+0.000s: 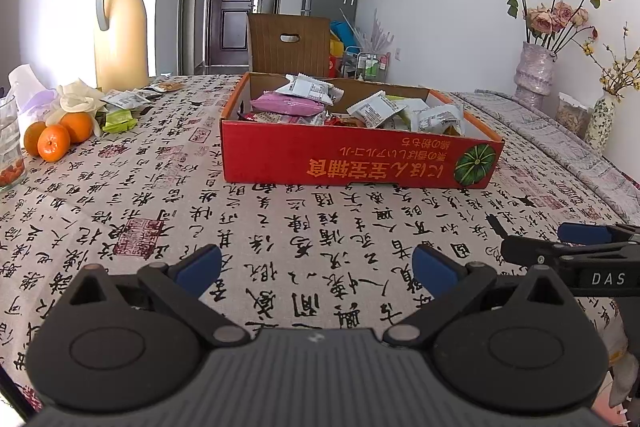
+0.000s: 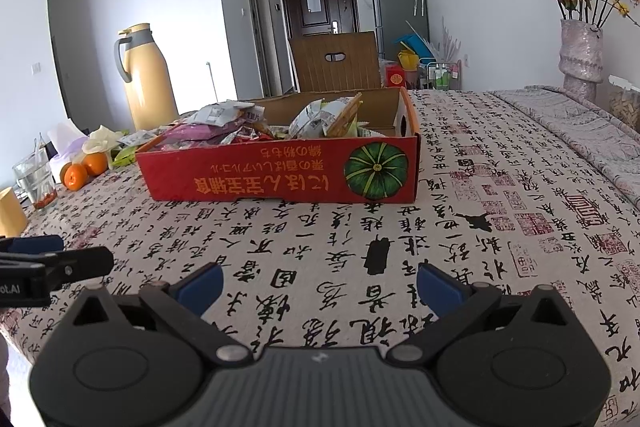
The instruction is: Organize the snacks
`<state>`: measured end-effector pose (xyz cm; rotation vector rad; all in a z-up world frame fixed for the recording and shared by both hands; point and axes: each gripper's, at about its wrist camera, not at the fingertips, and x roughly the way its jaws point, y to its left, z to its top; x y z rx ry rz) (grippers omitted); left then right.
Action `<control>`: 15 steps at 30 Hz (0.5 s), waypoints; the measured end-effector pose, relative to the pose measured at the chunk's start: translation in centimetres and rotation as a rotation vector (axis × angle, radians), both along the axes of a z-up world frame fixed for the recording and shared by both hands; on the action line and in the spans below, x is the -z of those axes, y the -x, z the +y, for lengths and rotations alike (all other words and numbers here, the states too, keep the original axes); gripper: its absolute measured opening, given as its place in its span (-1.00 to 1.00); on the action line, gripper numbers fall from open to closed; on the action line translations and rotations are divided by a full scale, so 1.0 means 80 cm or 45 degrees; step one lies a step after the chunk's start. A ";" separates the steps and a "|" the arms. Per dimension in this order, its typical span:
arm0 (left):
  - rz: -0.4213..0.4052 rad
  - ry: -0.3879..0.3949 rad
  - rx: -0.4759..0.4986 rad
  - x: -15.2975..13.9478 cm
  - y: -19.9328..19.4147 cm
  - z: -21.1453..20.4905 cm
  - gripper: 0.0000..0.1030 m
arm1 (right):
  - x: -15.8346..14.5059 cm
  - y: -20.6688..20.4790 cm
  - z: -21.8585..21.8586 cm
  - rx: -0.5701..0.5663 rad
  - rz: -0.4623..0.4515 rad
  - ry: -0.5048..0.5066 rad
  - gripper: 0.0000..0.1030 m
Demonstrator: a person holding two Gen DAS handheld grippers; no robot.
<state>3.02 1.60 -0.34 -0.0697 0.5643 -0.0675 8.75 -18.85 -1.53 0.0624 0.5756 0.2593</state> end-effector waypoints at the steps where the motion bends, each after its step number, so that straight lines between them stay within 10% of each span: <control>1: 0.000 -0.001 0.001 0.000 0.000 0.000 1.00 | 0.000 0.000 0.000 0.000 0.000 0.000 1.00; 15: 0.002 0.000 0.005 0.000 0.000 -0.002 1.00 | 0.000 0.000 0.001 -0.001 -0.001 0.000 1.00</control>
